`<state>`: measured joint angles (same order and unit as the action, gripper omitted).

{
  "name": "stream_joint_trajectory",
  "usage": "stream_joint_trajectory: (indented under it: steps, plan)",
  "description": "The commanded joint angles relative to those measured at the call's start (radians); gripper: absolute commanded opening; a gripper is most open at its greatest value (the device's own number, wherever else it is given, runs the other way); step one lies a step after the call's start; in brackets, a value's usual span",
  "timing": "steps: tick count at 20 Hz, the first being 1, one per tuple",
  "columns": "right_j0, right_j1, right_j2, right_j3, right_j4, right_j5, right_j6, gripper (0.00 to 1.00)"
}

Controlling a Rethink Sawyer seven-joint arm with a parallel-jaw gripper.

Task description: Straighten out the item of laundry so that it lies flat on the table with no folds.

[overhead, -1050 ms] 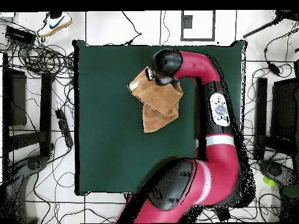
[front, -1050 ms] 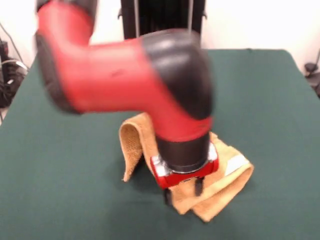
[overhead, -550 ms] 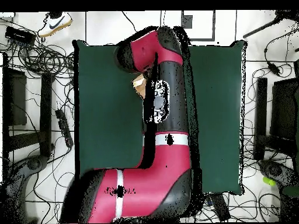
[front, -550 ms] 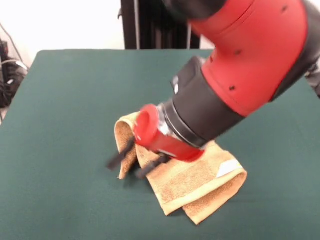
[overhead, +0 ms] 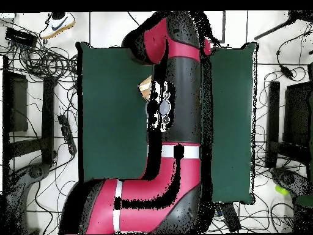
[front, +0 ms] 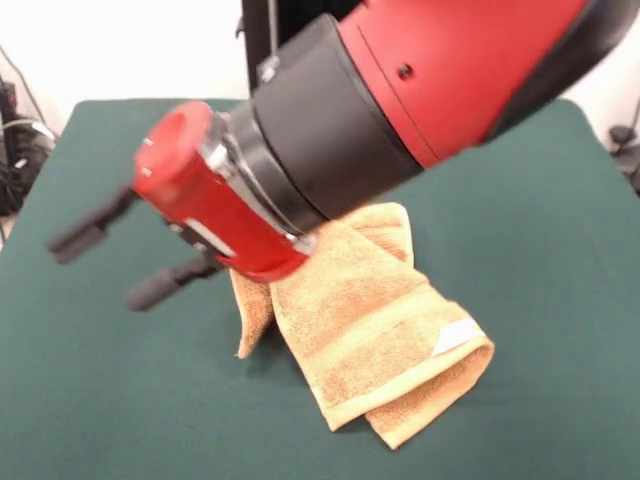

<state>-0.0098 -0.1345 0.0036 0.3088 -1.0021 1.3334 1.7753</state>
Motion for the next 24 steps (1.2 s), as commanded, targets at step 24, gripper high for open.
stream_joint_trajectory:
  steps: [24]
  plan:
    - [-0.552, 0.070, 0.670, 0.136, 0.991, 0.550, -0.445, 1.00]
